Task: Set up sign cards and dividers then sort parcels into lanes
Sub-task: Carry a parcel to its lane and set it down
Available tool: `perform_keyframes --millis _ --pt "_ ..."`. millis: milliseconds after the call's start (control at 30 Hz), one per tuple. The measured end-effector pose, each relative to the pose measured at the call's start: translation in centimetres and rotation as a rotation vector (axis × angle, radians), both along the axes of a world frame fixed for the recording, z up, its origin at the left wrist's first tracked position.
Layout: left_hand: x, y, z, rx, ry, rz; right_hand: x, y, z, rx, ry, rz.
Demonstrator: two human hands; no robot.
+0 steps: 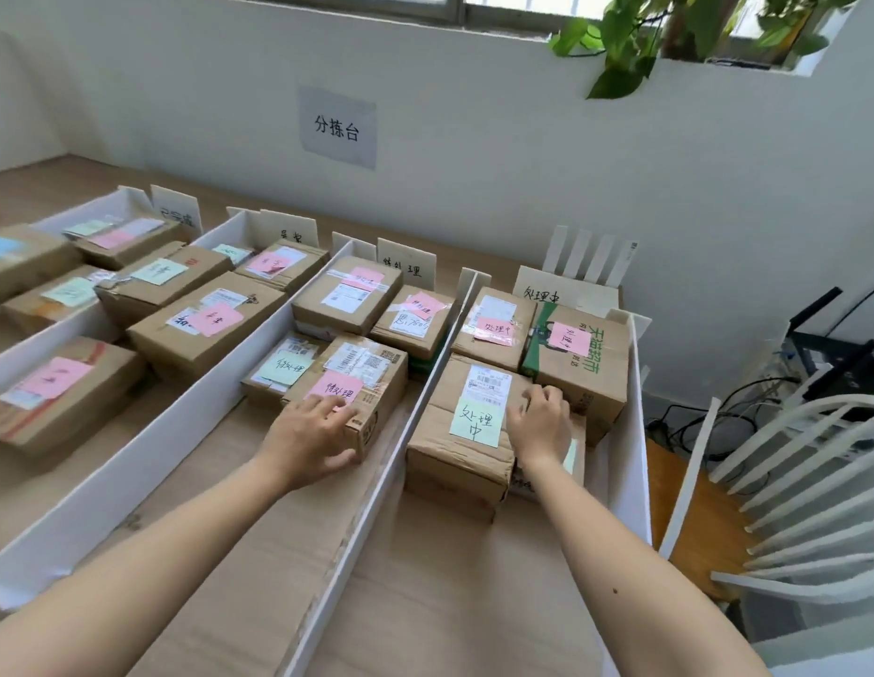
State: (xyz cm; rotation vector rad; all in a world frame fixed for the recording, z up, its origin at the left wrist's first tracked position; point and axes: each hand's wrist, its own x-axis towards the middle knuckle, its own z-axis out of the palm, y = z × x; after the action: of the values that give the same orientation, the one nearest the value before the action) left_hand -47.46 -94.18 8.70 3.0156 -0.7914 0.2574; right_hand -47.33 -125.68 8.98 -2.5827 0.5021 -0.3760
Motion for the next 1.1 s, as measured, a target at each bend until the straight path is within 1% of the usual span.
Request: perform_keyframes --millis 100,200,267,400,500,767,900,1100 --pt "-0.7 5.1 1.3 0.100 0.067 0.290 1.1 4.1 2.3 -0.108 -0.047 0.248" --pt "-2.1 10.1 2.8 0.186 0.049 0.482 1.7 9.5 3.7 -0.195 -0.009 0.514" --pt "-2.8 12.9 3.8 0.222 0.056 0.590 1.8 13.4 4.3 -0.234 0.030 0.620" --pt "-4.9 19.5 5.4 0.232 0.066 0.718 1.0 22.4 5.6 -0.340 0.060 0.708" --pt "-6.6 24.4 6.4 0.199 0.031 0.762 0.3 28.4 6.6 -0.341 0.049 0.766" --pt "-12.1 40.1 9.6 0.113 0.015 0.912 -1.4 45.3 8.1 -0.387 0.048 0.889" --pt "-15.8 47.4 10.2 0.069 0.020 0.984 -3.4 54.3 8.3 -0.332 0.008 0.987" --pt "-20.5 56.1 10.5 -0.057 0.049 1.102 -5.9 65.5 9.9 -0.350 -0.083 1.128"
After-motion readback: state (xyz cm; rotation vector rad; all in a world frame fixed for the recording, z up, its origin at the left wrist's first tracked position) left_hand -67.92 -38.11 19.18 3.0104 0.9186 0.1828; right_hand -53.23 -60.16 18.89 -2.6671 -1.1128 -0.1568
